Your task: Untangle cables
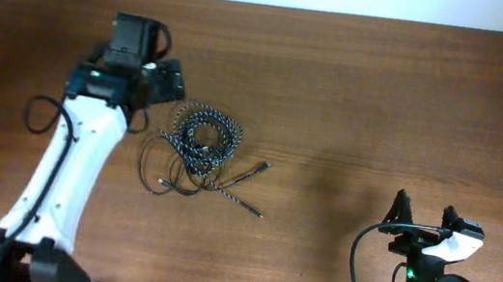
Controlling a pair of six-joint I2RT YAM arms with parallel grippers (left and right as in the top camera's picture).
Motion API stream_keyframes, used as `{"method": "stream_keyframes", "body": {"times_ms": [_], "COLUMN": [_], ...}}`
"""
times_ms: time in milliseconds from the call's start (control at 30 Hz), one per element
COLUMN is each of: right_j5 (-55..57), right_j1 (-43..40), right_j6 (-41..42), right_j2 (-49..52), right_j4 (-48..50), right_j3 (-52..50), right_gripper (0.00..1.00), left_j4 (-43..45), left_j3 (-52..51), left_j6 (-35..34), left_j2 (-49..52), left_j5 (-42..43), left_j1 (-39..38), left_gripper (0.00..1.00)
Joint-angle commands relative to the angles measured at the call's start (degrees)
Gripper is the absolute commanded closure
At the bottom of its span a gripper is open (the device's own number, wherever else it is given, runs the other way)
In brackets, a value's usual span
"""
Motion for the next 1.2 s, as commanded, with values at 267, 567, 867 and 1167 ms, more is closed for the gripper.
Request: {"method": "stream_keyframes", "body": {"times_ms": [267, 567, 867, 1167], "right_j5": [-0.28, -0.28, -0.28, -18.71], "right_j1": [0.28, 0.31, 0.28, 0.31], "right_j6": [0.22, 0.22, 0.22, 20.41], "right_j2": [-0.35, -0.35, -0.35, -0.15], "right_j4": [-0.26, -0.26, -0.26, 1.16], "right_j3": [-0.42, -0.42, -0.42, -0.42], "right_gripper": [0.01, 0.01, 0.01, 0.01], "left_j4": [5.25, 7.26, 6.01, 5.6], "left_j3": [-0.15, -0.72, -0.94, -0.94], "left_j6": [16.26, 16.24, 16.2, 12.37], "left_j2": [26.05, 27.87, 27.87, 27.87], "left_j5": [21.94, 21.9, 21.51, 21.94], "left_j1": [7.08, 2.71, 2.69, 2.62], "left_gripper": [0.36, 1.0, 1.0, 1.0]}}
